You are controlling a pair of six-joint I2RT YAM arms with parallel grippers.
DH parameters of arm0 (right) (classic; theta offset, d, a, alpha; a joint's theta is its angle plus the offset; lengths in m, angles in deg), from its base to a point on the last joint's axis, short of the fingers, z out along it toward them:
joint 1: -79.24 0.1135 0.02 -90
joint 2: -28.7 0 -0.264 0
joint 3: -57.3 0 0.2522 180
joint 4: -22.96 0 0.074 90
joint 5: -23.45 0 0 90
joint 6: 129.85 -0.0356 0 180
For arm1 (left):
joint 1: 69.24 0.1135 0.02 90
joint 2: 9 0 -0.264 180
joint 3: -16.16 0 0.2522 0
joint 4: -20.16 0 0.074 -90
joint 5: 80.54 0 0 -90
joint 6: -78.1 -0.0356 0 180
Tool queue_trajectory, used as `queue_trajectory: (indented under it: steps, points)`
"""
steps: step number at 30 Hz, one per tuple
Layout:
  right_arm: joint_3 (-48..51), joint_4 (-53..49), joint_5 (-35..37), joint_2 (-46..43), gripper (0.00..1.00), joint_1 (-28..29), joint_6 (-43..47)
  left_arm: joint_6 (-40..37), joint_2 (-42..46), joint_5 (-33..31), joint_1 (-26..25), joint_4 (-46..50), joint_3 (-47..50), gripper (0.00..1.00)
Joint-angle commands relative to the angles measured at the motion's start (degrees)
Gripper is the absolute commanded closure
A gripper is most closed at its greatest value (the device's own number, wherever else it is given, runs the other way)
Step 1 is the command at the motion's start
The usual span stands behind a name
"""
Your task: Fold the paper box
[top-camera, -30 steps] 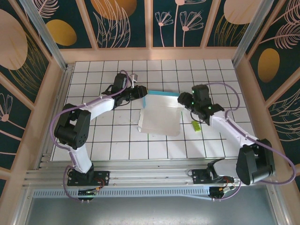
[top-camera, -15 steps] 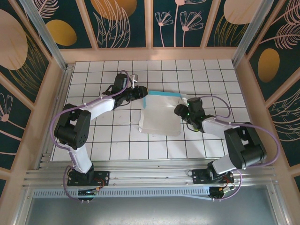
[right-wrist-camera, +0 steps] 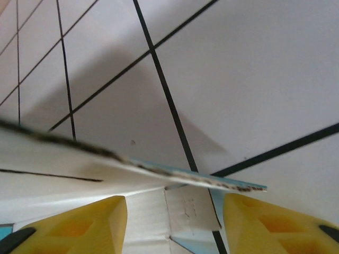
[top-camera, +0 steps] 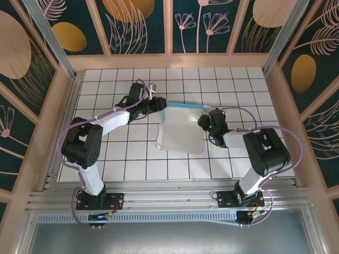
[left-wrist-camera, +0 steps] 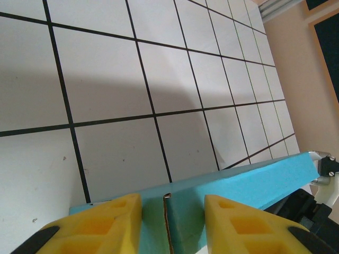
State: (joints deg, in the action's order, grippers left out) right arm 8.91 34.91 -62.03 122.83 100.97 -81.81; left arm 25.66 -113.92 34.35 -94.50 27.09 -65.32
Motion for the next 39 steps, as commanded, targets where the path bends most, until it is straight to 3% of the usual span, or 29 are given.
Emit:
queue_trajectory:
  steps: [1, 6, 11, 20, 31, 39]
  points:
    - [0.5, 5.9, 1.3, 0.8, 0.55, -0.1, 0.3, -1.3, 0.0, 0.5, -0.6, 3.8, -0.4, 0.65]
    - [0.5, 7.0, -0.3, 0.5, 0.59, 0.0, -0.1, -1.7, 0.1, 0.3, -0.5, 4.4, -0.8, 0.65]
    - [0.4, 2.2, 2.5, 0.6, 0.36, -0.1, 0.1, -1.6, 0.3, 0.2, -0.6, 4.2, -0.8, 0.65]
    - [0.4, 1.2, -0.4, 4.6, 0.36, -0.7, 0.2, -1.4, 0.2, 0.3, -0.6, 4.0, -0.7, 0.65]
    - [-0.2, 6.9, -3.4, 6.0, 0.53, -1.0, -2.4, -1.7, 0.3, 0.1, -0.6, 4.4, -0.7, 0.65]
    - [0.6, 11.3, -7.6, 4.0, 0.59, -0.8, 0.3, -2.0, -0.1, -0.3, -0.7, 4.5, -0.4, 0.65]
